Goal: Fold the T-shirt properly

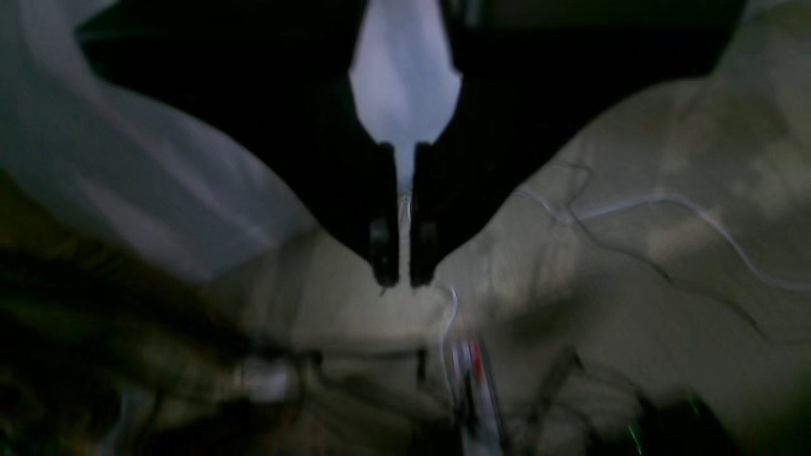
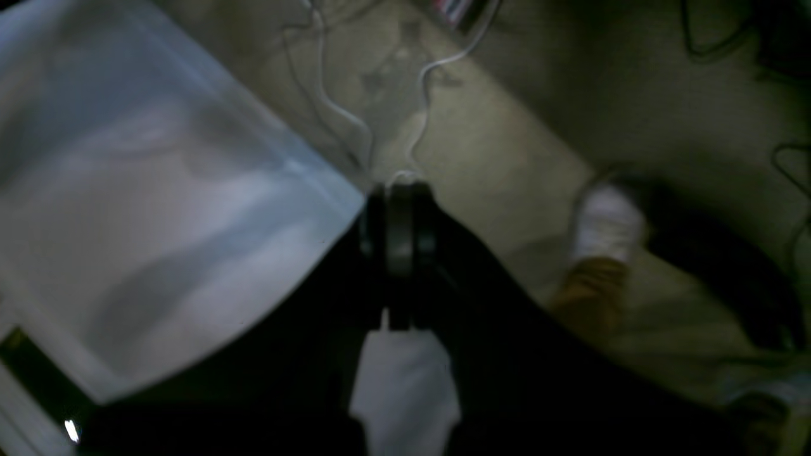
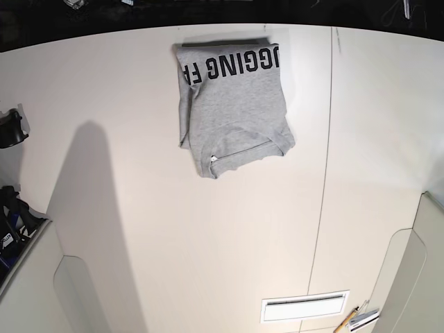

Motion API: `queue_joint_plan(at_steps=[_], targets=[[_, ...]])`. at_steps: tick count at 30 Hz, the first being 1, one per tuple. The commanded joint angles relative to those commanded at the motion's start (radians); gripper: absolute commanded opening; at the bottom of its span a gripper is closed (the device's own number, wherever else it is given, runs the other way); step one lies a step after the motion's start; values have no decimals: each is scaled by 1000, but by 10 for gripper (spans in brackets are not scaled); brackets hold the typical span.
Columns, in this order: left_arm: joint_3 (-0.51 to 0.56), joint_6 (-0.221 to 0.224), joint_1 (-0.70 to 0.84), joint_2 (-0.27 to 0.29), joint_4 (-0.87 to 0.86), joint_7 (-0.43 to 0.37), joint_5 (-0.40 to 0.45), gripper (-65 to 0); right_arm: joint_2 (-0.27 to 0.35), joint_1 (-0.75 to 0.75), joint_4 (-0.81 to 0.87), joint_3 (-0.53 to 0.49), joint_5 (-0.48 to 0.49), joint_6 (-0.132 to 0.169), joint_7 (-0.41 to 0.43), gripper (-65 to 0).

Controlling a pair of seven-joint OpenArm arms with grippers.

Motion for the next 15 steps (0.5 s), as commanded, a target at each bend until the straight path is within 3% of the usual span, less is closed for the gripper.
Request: queue_joint_plan(at_steps=[3,9,15], targets=[[47,55,-63,1,-32,-31,-23,-609,-30,43,-70,-9,-104,0,61,-650],[66,55,-84,0,-61,-14,-22,-609,-41,69,-84,-8,-191,0,61,-650],[66,55,-80,18,-101,-6,-17,-609,-41,72,-76,-8,-191,0,61,-650]])
